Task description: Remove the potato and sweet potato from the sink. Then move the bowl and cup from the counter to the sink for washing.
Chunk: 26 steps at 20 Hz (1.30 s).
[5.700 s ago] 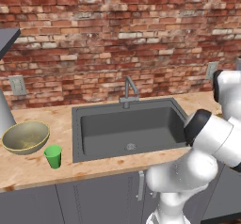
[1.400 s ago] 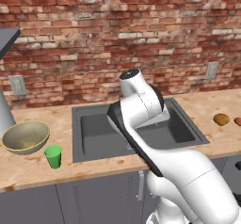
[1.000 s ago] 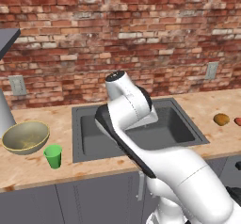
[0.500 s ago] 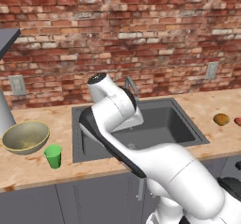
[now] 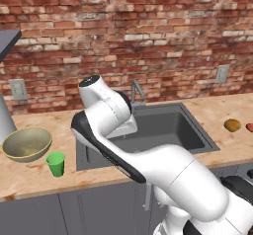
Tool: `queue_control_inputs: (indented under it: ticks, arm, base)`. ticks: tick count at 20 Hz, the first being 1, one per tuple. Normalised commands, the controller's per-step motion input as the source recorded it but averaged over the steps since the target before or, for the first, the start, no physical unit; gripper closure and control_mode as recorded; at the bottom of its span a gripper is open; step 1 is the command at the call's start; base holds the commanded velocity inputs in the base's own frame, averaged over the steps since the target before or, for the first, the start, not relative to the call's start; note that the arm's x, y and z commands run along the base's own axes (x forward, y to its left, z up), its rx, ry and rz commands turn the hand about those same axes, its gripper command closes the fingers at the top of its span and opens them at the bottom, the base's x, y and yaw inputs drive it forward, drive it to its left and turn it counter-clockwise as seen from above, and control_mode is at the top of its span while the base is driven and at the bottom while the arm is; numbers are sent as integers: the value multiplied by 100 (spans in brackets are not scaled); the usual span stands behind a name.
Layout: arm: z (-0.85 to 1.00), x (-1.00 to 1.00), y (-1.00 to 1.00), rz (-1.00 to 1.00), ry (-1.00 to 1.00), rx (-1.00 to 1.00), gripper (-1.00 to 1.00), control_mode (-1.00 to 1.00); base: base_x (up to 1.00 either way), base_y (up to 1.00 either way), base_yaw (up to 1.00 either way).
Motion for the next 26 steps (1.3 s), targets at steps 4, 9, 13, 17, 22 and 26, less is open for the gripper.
queue_control_inputs:
  ticks: [4,9,13,17,22,26]
  arm:
    - [0,0,33,0,0,12,-100,-100]
    - [0,0,27,0,0,16,-100,-100]
    - [-2,0,22,1,0,17,-100,-100]
    - [-6,7,18,5,-3,17,-100,-100]
    - [-5,15,13,4,-4,7,-100,-100]
    - [-2,19,13,6,0,0,-100,-100]
  base:
    - [0,0,0]
    - [0,0,0]
    - [0,0,0]
    - [0,0,0]
    - [0,0,0]
    - [0,0,0]
